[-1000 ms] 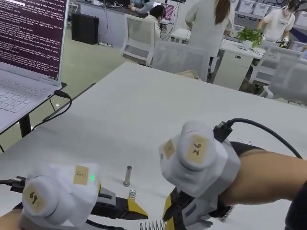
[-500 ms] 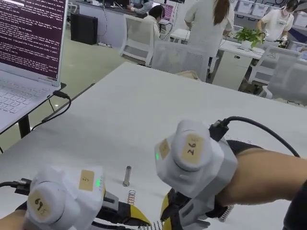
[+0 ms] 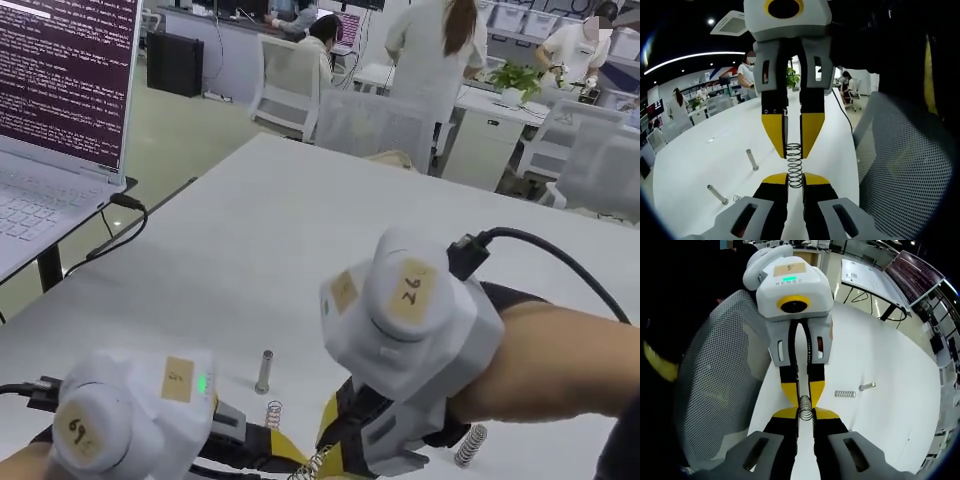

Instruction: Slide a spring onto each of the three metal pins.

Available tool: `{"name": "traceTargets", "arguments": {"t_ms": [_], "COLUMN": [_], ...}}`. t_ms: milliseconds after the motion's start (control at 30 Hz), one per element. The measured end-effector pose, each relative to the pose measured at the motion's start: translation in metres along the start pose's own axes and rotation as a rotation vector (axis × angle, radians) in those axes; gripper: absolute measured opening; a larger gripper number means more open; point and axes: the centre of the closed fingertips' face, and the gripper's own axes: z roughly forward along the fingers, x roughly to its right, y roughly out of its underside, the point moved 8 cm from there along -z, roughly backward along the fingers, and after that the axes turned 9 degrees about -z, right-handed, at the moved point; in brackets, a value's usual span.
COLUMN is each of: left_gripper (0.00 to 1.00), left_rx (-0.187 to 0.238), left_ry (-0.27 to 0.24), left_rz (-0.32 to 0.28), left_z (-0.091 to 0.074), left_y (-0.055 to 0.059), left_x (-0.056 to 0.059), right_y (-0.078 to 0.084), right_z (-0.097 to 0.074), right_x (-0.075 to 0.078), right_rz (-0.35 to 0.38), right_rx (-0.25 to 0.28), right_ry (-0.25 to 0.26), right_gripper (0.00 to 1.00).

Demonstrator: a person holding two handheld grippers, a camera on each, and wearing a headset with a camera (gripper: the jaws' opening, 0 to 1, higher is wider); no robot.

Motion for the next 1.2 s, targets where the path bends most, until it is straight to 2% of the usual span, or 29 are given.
{"name": "traceTargets", "arguments": {"t_ms": [167,567,833,1200], "left_gripper": [0.03,0.02,0.02,0.02], "left_rx": [0.021,0.017,0.038,0.035], "left_ry": [0.0,0.0,0.003,0.01], "left_rz": [-0.012,-0.03,-0.042,-0.05], "left_z": [-0.001,-0.002,-0.003,-0.002], "left_y": [-0.002,-0.001,-0.002,-0.005], "left_x": [0.0,-0.002,-0.002,-0.001], "right_y": [-0.007,-0.007,-0.003,-0.004], "right_z": [-0.003,-0.001,0.004,0.007], "right_x": [0.001,0.001,0.002,0.001], "right_rz": [-0.003,-0.012,-0.003,-0.002], "right_rx": [0.035,0.029,0.025,0.031], "right_ry": [0.011,0.003,-0.009,-0.019], "right_gripper": [0.07,0.08,0.09,0.09]}}
